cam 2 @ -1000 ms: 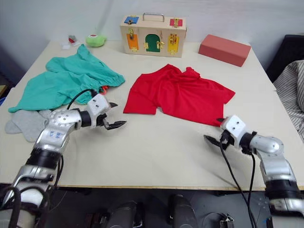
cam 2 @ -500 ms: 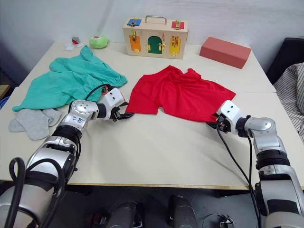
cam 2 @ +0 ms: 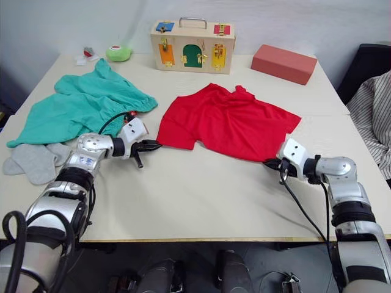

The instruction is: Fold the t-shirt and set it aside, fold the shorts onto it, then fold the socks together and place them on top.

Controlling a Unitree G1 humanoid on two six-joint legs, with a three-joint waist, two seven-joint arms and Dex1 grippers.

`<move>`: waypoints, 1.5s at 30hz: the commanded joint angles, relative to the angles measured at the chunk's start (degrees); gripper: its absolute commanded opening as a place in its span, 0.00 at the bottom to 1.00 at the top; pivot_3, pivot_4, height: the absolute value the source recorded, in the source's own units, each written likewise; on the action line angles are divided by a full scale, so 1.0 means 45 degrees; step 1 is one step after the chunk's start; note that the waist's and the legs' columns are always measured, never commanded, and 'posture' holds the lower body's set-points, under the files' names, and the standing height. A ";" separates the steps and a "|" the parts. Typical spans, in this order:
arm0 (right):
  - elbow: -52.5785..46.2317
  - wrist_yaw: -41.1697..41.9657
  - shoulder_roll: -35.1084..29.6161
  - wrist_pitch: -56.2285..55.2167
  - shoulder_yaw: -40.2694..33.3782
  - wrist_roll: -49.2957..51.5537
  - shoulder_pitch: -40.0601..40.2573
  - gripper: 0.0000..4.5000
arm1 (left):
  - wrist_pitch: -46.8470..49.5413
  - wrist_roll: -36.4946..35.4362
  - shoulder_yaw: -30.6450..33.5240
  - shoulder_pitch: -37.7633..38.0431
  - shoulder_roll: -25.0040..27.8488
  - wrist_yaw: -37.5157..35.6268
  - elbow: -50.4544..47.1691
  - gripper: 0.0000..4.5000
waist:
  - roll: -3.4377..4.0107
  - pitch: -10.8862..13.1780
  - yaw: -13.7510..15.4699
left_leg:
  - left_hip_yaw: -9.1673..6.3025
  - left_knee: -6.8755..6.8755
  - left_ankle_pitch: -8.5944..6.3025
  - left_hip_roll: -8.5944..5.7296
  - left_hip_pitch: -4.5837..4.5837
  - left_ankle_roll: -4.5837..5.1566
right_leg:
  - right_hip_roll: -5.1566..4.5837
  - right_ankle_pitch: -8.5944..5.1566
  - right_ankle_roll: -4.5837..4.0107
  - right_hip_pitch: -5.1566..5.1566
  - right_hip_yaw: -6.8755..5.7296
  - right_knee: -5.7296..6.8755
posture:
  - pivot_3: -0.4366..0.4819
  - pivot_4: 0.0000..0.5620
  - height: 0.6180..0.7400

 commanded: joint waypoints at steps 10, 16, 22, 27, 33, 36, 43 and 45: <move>-0.4451 0.1422 -0.1729 0.0132 -0.1330 0.1672 0.4592 0.00 | 0.4539 -0.4342 0.2336 0.8860 0.3354 -0.2713 -1.3167 0.00 | 0.0016 0.0010 0.0104 | -0.0014 0.0008 -0.0037 0.0025 0.0007 0.0005 | -0.0009 -0.0012 -0.0018 0.0006 0.0100 -0.0037 | 0.48 0.27 1.00; -0.5719 0.0744 -0.2049 -0.0353 -0.1986 0.1332 0.6963 0.00 | 0.5848 -0.5183 0.3486 1.2145 0.3827 -0.1960 -1.6713 0.00 | 0.0019 0.0009 0.0312 | -0.0017 0.0000 -0.0124 0.0030 0.0042 -0.0043 | -0.0017 -0.0028 -0.0030 0.0025 0.0114 -0.0040 | 0.48 0.27 1.00; -0.7049 0.0053 -0.2291 0.0278 -0.2630 0.1414 0.8709 0.00 | 0.6459 -0.5077 0.3720 1.3621 0.4391 -0.1699 -1.8373 0.00 | 0.0020 0.0008 0.0452 | -0.0016 0.0005 -0.0153 0.0030 0.0042 -0.0052 | -0.0015 -0.0034 -0.0036 0.0028 0.0114 -0.0049 | 0.48 0.27 1.00; -0.8381 -0.0103 -0.2590 0.0924 -0.3063 0.1439 1.0179 0.00 | 0.6976 -0.5326 0.3874 1.4004 0.4643 -0.1492 -1.8712 0.00 | 0.0020 0.0005 0.0578 | -0.0016 0.0005 -0.0164 0.0032 0.0035 -0.0028 | -0.0007 -0.0043 -0.0031 0.0028 0.0112 -0.0067 | 0.48 0.27 1.00; -0.9816 -0.0973 -0.2887 0.2627 -0.3977 0.1199 1.1651 0.00 | 0.7347 -0.5461 0.3772 1.3735 0.4791 -0.1369 -1.8723 0.00 | 0.0019 0.0005 0.0730 | -0.0017 0.0005 -0.0204 0.0039 0.0033 0.0014 | 0.0002 -0.0047 -0.0034 0.0030 0.0109 -0.0083 | 0.48 0.27 1.00; -1.0795 -0.0786 -0.3074 0.3700 -0.4460 0.1577 1.2544 0.00 | 0.7612 -0.5560 0.3628 1.3595 0.4817 -0.1325 -1.8792 0.00 | 0.0019 0.0005 0.0768 | -0.0019 0.0005 -0.0212 0.0039 0.0025 0.0024 | 0.0002 -0.0047 -0.0033 0.0031 0.0109 -0.0093 | 0.48 0.27 1.00; -1.1758 -0.0336 -0.3003 0.4469 -0.5035 0.1924 1.3804 0.00 | 0.7896 -0.5505 0.3160 1.3383 0.4966 -0.1406 -1.8865 0.00 | 0.0014 0.0002 0.0734 | -0.0018 0.0005 -0.0221 0.0041 0.0022 0.0075 | 0.0006 -0.0061 -0.0017 0.0033 0.0109 -0.0103 | 0.48 0.27 1.00; -1.1760 -0.0395 -0.2705 0.4437 -0.5257 0.2197 1.3807 0.00 | 0.7967 -0.5617 0.3162 1.3122 0.5038 -0.1503 -1.8718 0.00 | 0.0014 0.0002 0.0740 | -0.0017 0.0005 -0.0234 0.0042 0.0022 0.0059 | 0.0007 -0.0063 -0.0017 0.0032 0.0110 -0.0105 | 0.48 0.27 1.00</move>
